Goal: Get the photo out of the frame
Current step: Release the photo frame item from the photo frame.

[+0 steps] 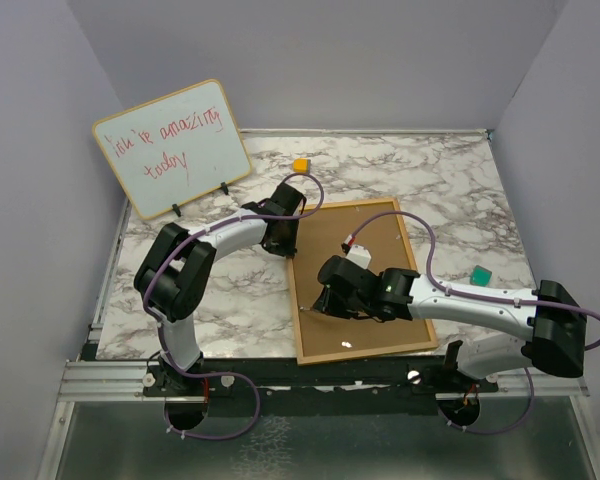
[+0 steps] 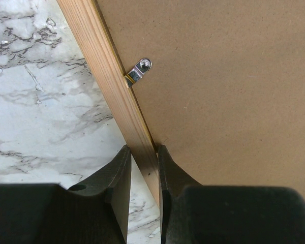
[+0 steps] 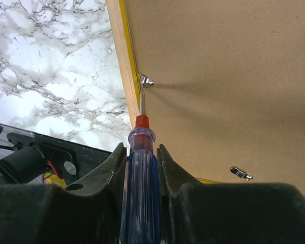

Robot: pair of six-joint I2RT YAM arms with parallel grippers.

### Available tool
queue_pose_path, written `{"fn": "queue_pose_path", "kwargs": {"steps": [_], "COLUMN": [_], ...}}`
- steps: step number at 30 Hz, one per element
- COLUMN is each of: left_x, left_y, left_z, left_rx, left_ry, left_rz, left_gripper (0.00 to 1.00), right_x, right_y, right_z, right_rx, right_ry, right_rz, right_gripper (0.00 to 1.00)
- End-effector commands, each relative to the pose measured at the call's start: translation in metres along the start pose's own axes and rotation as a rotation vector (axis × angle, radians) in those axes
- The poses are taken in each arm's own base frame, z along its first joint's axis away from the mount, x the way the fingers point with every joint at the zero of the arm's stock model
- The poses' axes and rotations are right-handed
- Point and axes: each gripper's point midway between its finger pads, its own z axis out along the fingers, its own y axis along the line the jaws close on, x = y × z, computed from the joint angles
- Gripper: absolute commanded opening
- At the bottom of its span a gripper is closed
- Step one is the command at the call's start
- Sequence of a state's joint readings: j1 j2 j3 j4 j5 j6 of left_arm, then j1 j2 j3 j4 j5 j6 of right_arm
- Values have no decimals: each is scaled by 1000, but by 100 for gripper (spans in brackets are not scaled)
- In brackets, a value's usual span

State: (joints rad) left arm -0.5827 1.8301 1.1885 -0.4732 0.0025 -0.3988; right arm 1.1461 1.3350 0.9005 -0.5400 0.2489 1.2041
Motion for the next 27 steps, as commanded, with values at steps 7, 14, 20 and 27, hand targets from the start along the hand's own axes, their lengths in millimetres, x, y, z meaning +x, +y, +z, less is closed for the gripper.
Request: {"fn": "queue_pose_path", "kwargs": {"steps": [7, 14, 20, 27], "left_x": [34, 35, 34, 33], "left_y": [31, 28, 28, 28], "left_z": [12, 12, 11, 10], "left_rx": [-126, -123, -125, -124], "left_ry": [113, 115, 108, 105], "left_rz": [70, 77, 79, 78], "left_gripper": [0, 0, 0, 0], "right_x": [-14, -18, -20, -23], "right_y": [-15, -6, 0, 9], "right_z": [-1, -3, -9, -22], "right_rx": [88, 51, 39, -8], "right_ry": [-80, -94, -89, -79], "right_rz": [-2, 12, 0, -17], "right_gripper": [0, 1, 0, 1]}}
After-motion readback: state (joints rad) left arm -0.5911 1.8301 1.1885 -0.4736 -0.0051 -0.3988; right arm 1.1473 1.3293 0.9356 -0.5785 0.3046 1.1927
